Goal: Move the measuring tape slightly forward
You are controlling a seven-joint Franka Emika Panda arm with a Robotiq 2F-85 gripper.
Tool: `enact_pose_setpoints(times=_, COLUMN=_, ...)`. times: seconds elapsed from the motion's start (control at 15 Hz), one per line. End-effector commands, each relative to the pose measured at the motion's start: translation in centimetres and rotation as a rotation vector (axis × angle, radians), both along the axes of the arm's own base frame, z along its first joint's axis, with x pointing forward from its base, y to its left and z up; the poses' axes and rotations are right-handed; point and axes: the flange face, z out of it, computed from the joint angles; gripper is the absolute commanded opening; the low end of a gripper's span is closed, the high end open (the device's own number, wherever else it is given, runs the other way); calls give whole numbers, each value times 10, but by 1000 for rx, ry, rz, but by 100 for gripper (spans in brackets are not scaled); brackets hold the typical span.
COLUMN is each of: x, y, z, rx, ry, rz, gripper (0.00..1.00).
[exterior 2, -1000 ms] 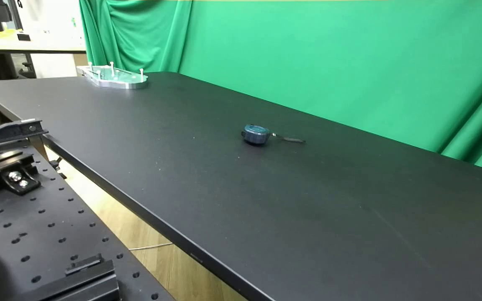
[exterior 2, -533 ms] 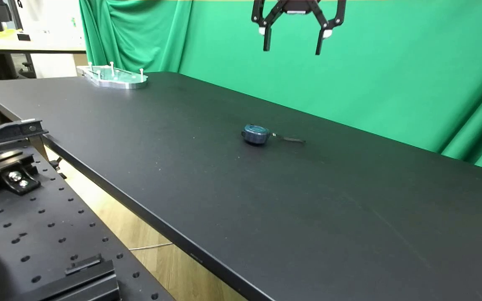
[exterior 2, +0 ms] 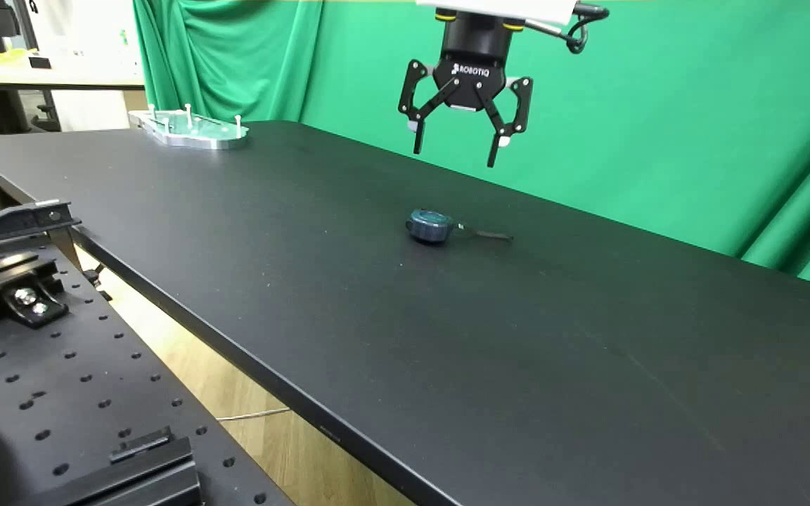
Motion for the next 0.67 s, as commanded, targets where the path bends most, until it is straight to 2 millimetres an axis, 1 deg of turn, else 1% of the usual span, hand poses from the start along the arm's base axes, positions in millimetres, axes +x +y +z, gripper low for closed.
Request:
enact_pose_setpoints(times=0.0, x=6, y=8, z=-23, rx=12, ry=32, rz=36, gripper=100)
enact_pose_setpoints(times=0.2, x=5, y=11, z=-41, rx=-12, ry=-2, rz=28, gripper=100)
enact_pose_setpoints(times=0.4, x=7, y=13, z=-56, rx=1, ry=-66, rz=4, gripper=100)
enact_pose_setpoints(times=0.6, x=10, y=15, z=-68, rx=14, ry=-87, rz=-24, gripper=100)
